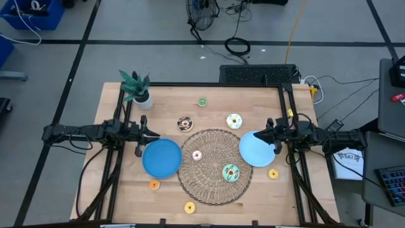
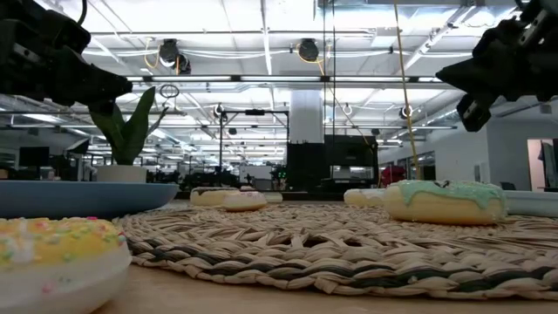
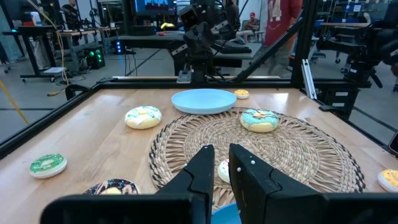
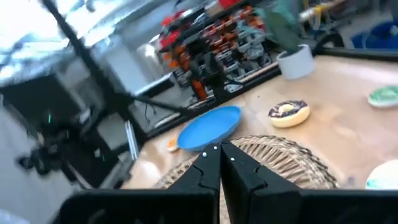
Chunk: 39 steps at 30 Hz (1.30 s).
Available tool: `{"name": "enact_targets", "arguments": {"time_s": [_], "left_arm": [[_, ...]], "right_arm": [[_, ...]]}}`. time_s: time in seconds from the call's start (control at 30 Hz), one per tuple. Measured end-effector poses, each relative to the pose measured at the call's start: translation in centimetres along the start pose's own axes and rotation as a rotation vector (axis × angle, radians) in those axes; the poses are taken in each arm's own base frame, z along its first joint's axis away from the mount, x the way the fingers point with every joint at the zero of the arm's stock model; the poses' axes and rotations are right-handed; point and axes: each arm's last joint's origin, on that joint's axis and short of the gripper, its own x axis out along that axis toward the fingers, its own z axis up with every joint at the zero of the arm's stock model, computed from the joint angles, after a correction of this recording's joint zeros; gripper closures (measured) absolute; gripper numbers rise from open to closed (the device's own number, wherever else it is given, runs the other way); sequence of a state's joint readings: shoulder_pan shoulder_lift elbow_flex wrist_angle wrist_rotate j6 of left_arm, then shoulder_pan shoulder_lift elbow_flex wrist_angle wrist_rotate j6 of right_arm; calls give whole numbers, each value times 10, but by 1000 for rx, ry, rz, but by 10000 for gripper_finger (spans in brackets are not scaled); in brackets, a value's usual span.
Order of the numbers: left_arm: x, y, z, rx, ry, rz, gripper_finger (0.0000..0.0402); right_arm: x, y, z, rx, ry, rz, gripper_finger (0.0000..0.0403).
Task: Pick & Place donuts
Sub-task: Put the top small yellow donut on the light blue plate
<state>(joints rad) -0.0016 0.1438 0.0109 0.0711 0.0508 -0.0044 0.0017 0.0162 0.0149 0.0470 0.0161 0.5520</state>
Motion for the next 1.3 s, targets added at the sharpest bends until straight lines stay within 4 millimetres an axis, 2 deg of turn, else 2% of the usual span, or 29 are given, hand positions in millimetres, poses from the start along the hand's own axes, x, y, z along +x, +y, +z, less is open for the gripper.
{"name": "enact_targets", "arguments": {"time_s": [0.13, 0.23, 0.37, 0.7, 0.87, 0.97, 1.3], "left_arm": [[0, 0, 0, 0, 0, 0, 350], [0, 0, 0, 0, 0, 0, 350], [0, 0, 0, 0, 0, 0, 350], [0, 0, 0, 0, 0, 0, 350], [0, 0, 0, 0, 0, 0, 350], [0, 0, 0, 0, 0, 0, 350], [0, 0, 0, 0, 1, 0, 350]], "right_arm": [[0, -3, 3, 209, -92, -95, 403], [-1, -6, 6, 259, -192, -199, 403], [-2, -7, 8, 208, -255, -275, 403], [-2, -7, 9, -14, -221, -289, 403], [-1, -2, 7, -154, -135, -146, 403], [0, 2, 5, -196, -62, -3, 403], [-3, 23, 22, 24, -135, 355, 403]]}}
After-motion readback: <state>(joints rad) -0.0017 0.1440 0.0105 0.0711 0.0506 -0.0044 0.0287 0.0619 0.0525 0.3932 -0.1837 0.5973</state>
